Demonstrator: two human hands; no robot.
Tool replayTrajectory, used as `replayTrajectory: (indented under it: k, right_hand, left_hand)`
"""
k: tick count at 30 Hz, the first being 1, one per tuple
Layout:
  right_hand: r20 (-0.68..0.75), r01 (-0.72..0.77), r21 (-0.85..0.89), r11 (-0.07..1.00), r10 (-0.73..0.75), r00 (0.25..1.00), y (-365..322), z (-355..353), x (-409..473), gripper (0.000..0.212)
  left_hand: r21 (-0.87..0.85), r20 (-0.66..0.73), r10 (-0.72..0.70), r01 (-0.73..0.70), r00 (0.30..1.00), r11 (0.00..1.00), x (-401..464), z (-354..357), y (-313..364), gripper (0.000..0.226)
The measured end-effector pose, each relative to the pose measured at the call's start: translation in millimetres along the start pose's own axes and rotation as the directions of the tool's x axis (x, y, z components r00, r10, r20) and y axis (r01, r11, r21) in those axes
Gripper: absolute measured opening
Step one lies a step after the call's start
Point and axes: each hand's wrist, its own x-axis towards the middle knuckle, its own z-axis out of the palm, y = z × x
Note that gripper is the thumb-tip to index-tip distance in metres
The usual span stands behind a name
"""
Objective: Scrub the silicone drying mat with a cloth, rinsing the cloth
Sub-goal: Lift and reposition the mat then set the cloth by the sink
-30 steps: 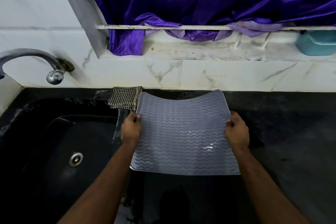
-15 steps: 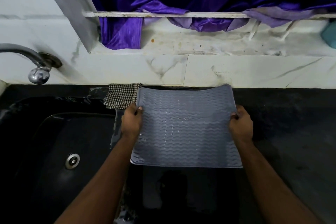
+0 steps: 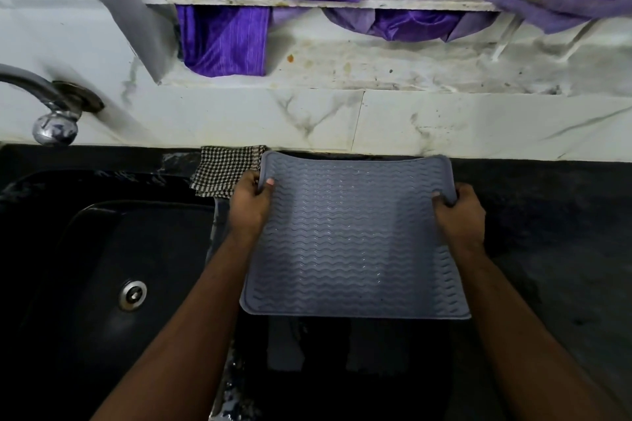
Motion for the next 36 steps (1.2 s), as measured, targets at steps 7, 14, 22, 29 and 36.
replayTrajectory:
  k: [7,14,22,29,36]
  right_hand:
    - [-0.050,0.010,0.023,1.000,-0.009,0.999,1.6,5.8,14.5,0.022]
    - [-0.112,0.046,0.032,0.998,-0.042,0.993,2.3,13.8,16.7,0.023]
    - [-0.141,0.021,-0.001,1.000,-0.021,0.990,4.5,16.1,19.6,0.027]
    - [-0.108,0.038,-0.151,0.988,-0.055,0.993,0.2,15.4,20.9,0.031]
    - [-0.121,0.053,-0.070,0.996,-0.061,0.991,4.5,12.9,21.7,0.030]
  left_hand:
    - [0.116,-0.143,0.030,-0.014,0.989,0.993,14.6,9.0,-3.5,0.009]
    - [-0.039,-0.154,0.007,-0.014,0.988,0.999,15.3,12.0,-8.0,0.012]
    - [-0.063,-0.214,-0.024,0.011,0.976,0.998,15.2,18.7,0.0,0.006]
    - [0.098,-0.254,-0.029,0.055,0.967,0.994,17.8,19.9,12.8,0.020]
    - [0.169,-0.282,-0.062,0.113,0.957,0.979,19.8,18.2,22.3,0.026]
